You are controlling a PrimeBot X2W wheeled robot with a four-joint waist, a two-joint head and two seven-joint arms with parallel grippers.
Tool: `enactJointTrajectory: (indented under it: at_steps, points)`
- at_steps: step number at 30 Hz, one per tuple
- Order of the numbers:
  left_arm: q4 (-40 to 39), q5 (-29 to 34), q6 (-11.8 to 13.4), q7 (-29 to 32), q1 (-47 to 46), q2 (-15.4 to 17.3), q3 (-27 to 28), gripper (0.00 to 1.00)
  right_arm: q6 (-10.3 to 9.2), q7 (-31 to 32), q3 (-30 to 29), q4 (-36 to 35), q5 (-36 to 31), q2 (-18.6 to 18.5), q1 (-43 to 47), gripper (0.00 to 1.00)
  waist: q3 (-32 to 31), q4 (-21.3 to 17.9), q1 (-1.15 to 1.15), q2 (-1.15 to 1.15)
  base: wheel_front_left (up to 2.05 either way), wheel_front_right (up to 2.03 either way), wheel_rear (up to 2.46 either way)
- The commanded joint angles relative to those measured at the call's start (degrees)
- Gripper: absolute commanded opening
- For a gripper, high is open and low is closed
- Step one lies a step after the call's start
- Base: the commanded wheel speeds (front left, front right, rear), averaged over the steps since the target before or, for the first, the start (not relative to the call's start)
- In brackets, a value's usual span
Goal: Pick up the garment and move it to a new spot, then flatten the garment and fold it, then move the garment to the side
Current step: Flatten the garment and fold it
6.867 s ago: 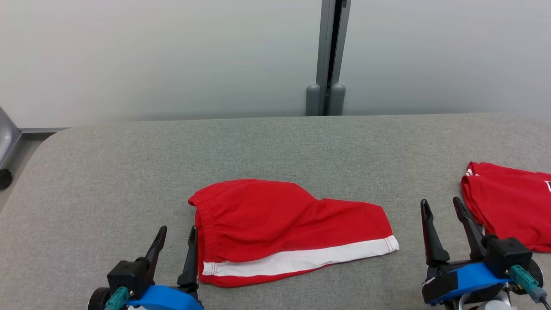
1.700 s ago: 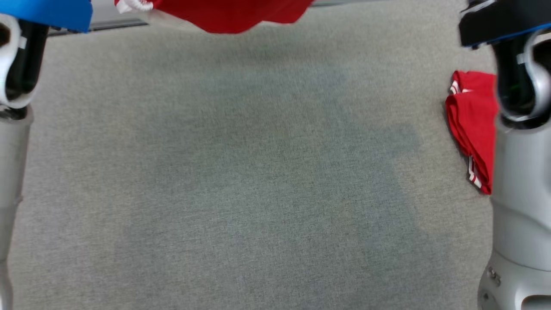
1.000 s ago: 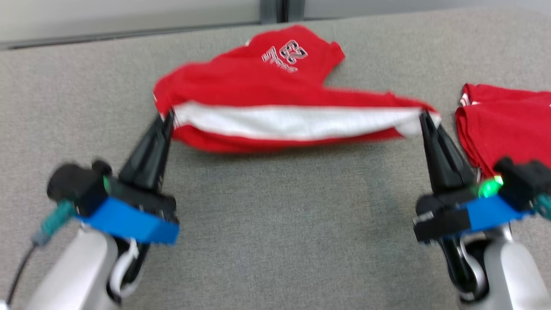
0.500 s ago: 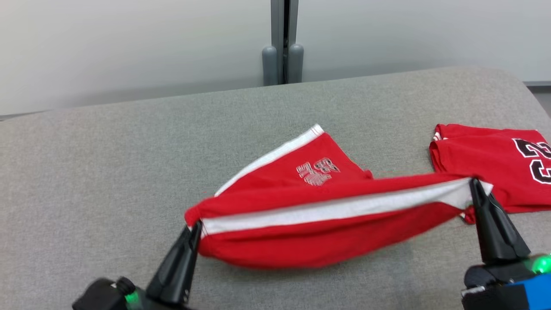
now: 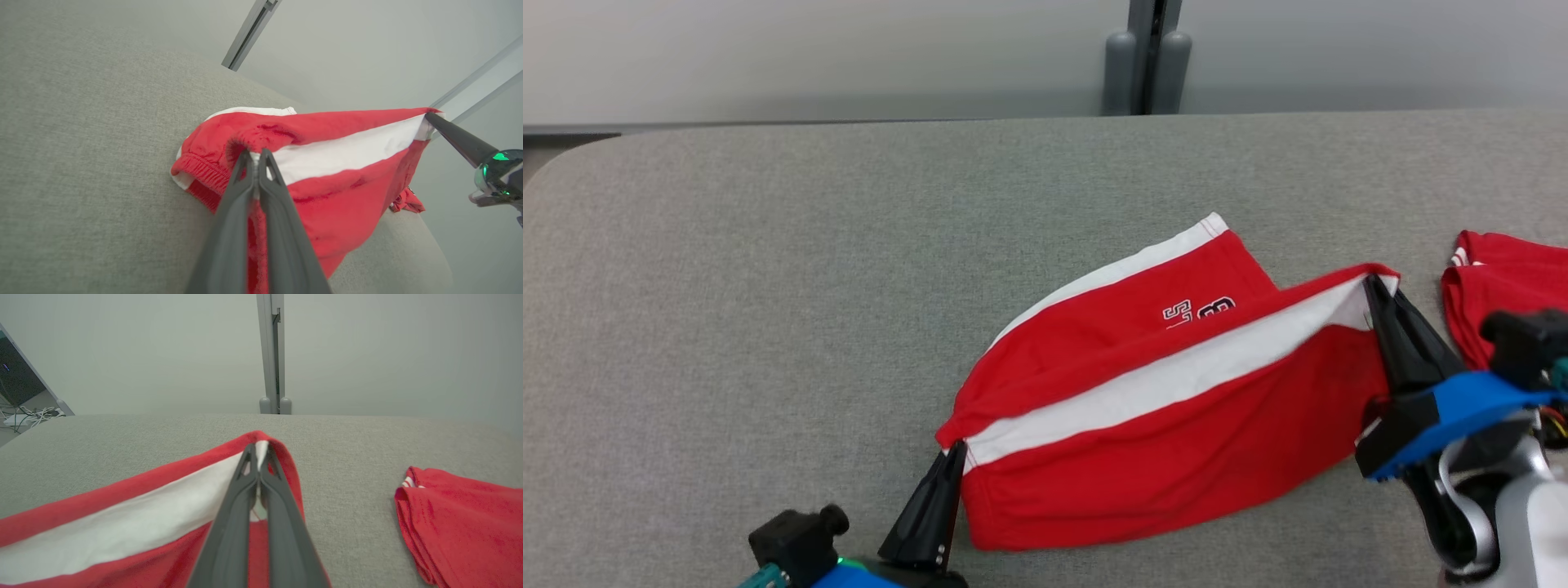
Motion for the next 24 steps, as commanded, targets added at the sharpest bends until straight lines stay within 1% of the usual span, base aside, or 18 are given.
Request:
enactJointTrajectory:
  at_steps: [1,5,9,11,15,19,20,21,22,23,24]
  points:
    - [1.2,-0.8,-0.3,0.3,-2.6,-1.0,0.5,0.0,0.01,0.6,0.4,2.3,-0.3,-0.9,-3.5,0.0,2.1,2.0,-0.01,0.0,0.0,0.0,0.0]
    - [6.0,-2.0,-0.3,0.9,-7.9,-3.3,1.4,0.0,0.01,2.4,1.0,11.4,-1.6,-3.3,-12.2,0.0,4.1,4.2,-0.01,0.0,0.0,0.0,0.0]
    - [10.4,-2.5,-0.4,1.6,-12.5,-5.6,1.2,0.0,0.01,3.3,0.8,20.4,-1.2,-4.4,-20.0,0.0,5.7,6.0,-0.01,0.0,0.0,0.0,0.0]
    - [12.8,-2.4,0.2,2.2,-14.3,-6.4,1.1,0.0,0.01,3.7,1.5,24.7,-2.2,-5.4,-23.2,0.0,6.4,6.7,-0.01,0.0,0.0,0.0,0.0]
    - [15.8,-2.1,-0.1,3.1,-17.4,-8.0,0.0,0.0,0.01,3.7,2.3,32.0,-2.9,-6.5,-28.4,0.0,7.5,8.1,-0.01,0.0,0.0,0.0,0.0]
    - [17.8,-1.6,-0.3,3.1,-19.6,-8.7,-0.7,0.0,0.01,2.5,3.0,37.7,-3.6,-7.1,-32.0,0.0,8.0,8.9,-0.01,0.0,0.0,0.0,0.0]
    - [18.3,-1.2,0.0,3.2,-20.1,-8.6,-0.8,0.0,0.01,2.3,3.2,38.9,-3.7,-7.2,-32.6,0.02,8.1,9.0,-0.01,0.0,0.0,0.0,0.0]
    - [18.7,-0.9,0.1,3.3,-20.5,-8.6,-0.9,0.0,0.01,1.9,3.4,40.1,-3.8,-7.4,-33.3,0.24,8.1,9.2,-0.01,0.0,0.0,0.0,0.0]
    - [19.0,-0.7,0.3,3.2,-20.9,-8.6,-1.0,0.0,0.01,1.6,3.8,41.2,-3.9,-7.4,-33.8,0.41,8.0,9.2,-0.01,0.0,0.0,0.0,0.0]
    - [19.3,-0.3,0.5,3.2,-21.2,-8.5,-1.1,0.25,0.01,1.3,4.3,42.2,-3.7,-7.4,-34.2,0.88,7.9,9.3,-0.01,0.0,0.0,0.0,0.0]
    - [19.4,0.0,0.6,3.4,-21.4,-8.3,-1.3,0.57,0.01,0.9,4.8,43.2,-3.4,-7.4,-34.6,1.0,7.8,9.3,-0.01,0.0,0.0,0.0,0.0]
